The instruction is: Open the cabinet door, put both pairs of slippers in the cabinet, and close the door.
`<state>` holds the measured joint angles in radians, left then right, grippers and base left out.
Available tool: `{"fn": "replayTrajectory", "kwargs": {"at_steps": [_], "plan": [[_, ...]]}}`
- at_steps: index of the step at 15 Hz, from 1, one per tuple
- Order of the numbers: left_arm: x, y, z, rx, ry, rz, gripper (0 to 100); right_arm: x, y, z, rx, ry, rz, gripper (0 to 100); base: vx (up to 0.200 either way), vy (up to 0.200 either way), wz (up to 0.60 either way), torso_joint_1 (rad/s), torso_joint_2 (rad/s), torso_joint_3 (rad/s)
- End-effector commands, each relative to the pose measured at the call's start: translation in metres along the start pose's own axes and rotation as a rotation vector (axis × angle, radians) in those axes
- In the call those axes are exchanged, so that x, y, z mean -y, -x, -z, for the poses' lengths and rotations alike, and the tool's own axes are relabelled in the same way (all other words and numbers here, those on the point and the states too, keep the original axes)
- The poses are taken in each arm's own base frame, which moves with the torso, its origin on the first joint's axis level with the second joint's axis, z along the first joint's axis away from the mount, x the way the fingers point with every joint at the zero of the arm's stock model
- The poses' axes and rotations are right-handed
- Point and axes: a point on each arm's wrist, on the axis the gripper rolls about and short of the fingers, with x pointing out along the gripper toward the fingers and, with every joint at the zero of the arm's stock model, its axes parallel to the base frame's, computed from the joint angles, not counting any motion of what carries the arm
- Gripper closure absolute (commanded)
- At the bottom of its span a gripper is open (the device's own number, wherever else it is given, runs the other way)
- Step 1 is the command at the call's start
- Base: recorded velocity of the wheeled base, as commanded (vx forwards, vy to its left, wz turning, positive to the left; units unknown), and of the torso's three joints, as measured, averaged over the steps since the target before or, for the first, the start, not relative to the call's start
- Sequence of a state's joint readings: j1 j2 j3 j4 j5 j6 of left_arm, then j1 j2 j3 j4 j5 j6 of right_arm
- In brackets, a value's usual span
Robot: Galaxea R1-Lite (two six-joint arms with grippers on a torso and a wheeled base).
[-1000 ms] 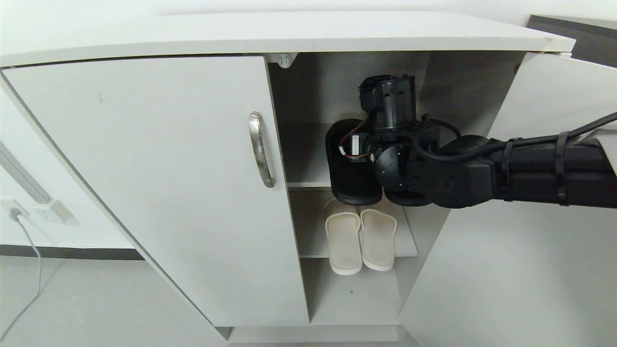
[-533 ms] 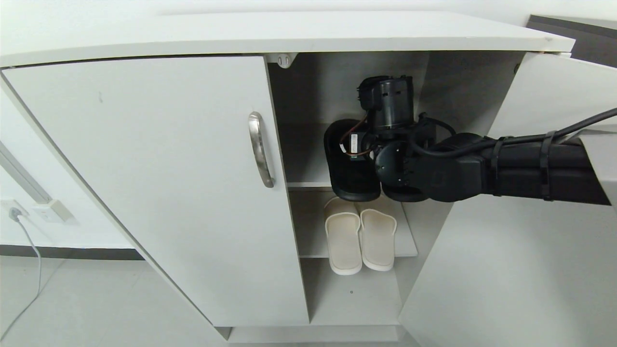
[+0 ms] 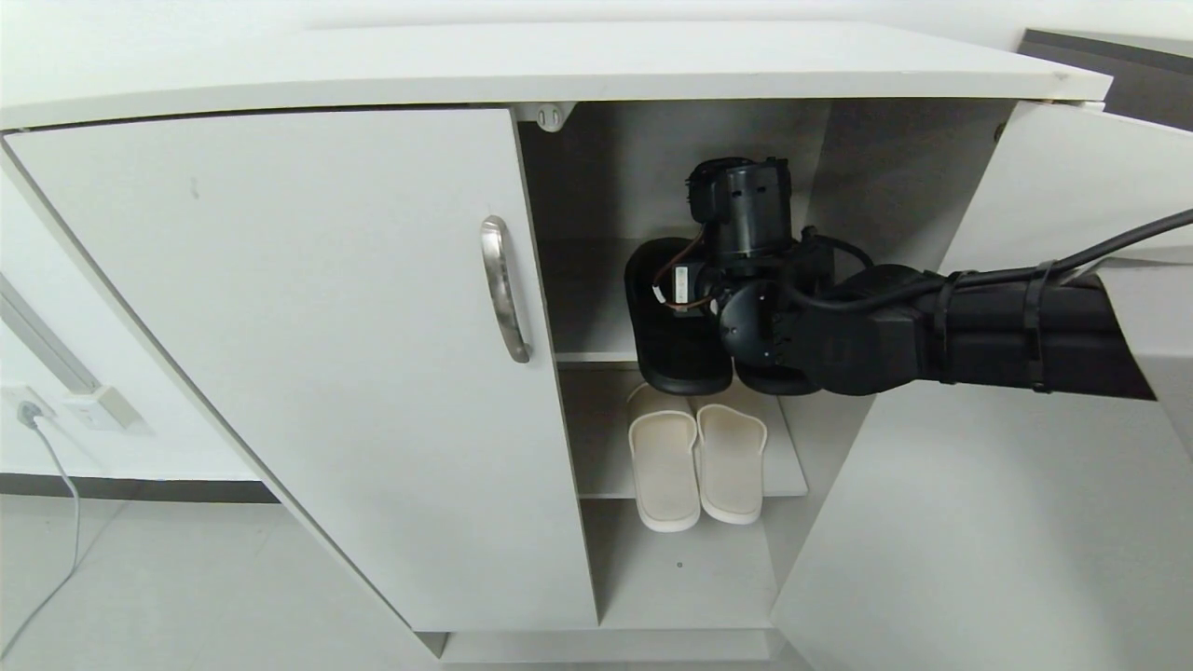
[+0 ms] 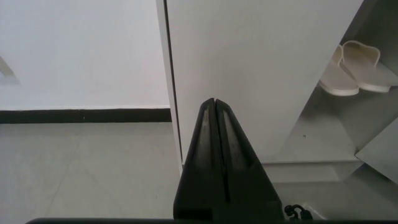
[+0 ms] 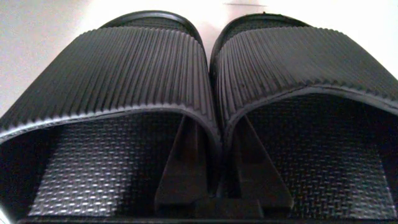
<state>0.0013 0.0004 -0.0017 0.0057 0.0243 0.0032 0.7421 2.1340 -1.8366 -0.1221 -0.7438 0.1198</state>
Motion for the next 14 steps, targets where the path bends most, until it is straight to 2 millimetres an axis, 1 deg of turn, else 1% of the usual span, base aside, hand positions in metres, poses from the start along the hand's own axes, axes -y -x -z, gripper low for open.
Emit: {"fn": "replayTrajectory", "kwargs": {"at_steps": [1, 2, 4, 6, 9, 13, 14], "plan": [[0.0, 0.0, 0.0, 0.001, 0.0, -0.001, 100, -0.001, -0.001, 0.001, -0.002, 0.002, 0.0, 100, 0.0, 0.0, 0.0, 0.0, 0.0, 0.0], [0.0, 0.0, 0.0, 0.0, 0.0, -0.001, 100, -0.001, -0.001, 0.002, -0.003, 0.001, 0.0, 0, 0.0, 0.0, 0.0, 0.0, 0.0, 0.0], [0.0, 0.0, 0.0, -0.002, 0.0, -0.001, 100, 0.0, 0.0, 0.002, -0.005, 0.002, 0.002, 0, 0.0, 0.0, 0.0, 0.0, 0.0, 0.0], [0.0, 0.0, 0.0, 0.001, 0.0, -0.001, 100, 0.002, 0.005, 0.0, -0.007, 0.002, -0.002, 0, 0.0, 0.0, 0.0, 0.0, 0.0, 0.0], [0.0, 0.0, 0.0, 0.0, 0.0, -0.001, 100, 0.006, 0.025, -0.002, -0.016, 0.014, -0.018, 0, 0.0, 0.0, 0.0, 0.0, 0.0, 0.0], [0.0, 0.0, 0.0, 0.001, 0.002, -0.001, 100, 0.014, 0.044, -0.004, -0.025, 0.004, -0.033, 0, 0.0, 0.0, 0.0, 0.0, 0.0, 0.0], [0.0, 0.0, 0.0, 0.0, 0.002, -0.001, 100, 0.016, 0.054, -0.006, -0.025, -0.012, -0.045, 0, 0.0, 0.0, 0.0, 0.0, 0.0, 0.0]]}}
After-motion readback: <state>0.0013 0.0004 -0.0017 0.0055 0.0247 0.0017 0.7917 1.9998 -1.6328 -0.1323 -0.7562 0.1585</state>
